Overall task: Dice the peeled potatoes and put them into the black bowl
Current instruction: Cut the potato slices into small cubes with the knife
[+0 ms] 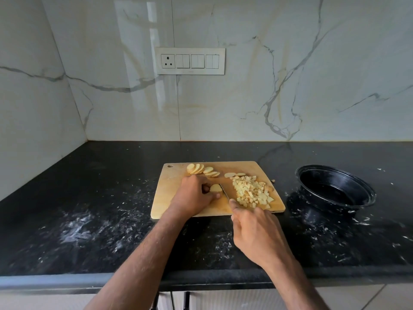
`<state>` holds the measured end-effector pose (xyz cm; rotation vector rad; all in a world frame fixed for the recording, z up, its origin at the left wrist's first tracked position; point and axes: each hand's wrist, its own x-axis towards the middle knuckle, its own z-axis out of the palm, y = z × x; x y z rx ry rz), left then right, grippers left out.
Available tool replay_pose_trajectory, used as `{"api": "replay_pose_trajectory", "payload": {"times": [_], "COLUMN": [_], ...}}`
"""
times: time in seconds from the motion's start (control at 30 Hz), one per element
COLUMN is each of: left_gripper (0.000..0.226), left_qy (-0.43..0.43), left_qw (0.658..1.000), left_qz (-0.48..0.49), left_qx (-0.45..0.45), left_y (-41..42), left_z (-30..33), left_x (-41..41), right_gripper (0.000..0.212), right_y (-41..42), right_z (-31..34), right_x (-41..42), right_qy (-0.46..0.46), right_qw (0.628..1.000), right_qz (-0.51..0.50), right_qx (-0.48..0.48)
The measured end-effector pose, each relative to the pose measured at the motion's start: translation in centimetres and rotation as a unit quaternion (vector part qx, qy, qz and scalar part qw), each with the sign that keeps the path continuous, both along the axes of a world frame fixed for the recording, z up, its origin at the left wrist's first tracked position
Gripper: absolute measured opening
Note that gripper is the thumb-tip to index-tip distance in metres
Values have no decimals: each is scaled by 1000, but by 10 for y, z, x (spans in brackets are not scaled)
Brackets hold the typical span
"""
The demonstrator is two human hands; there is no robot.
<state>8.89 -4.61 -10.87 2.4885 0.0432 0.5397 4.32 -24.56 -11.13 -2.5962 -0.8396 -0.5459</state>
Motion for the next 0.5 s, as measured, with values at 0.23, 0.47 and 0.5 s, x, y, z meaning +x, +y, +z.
{"api": "replay_pose_trajectory", "payload": {"times": [0.23, 0.47, 0.5], "left_gripper": [33, 25, 25], "left_qy": [-19, -17, -13], "left_qw": [999, 1000, 999], "left_qz": [-30, 2, 12], "left_qx": [18, 24, 28], "left_y": [-1, -7, -9], "left_z": [3, -1, -1], "left_x": [-3, 0, 0], "right_gripper": [43, 41, 41], "right_y": [-2, -3, -3], "right_z": [-2, 0, 1], "right_x": [-1, -4, -4], "right_qy": [-8, 24, 28], "right_qw": [999, 998, 997], "right_qz": [-43, -22, -23], "right_qx": [20, 60, 63]}}
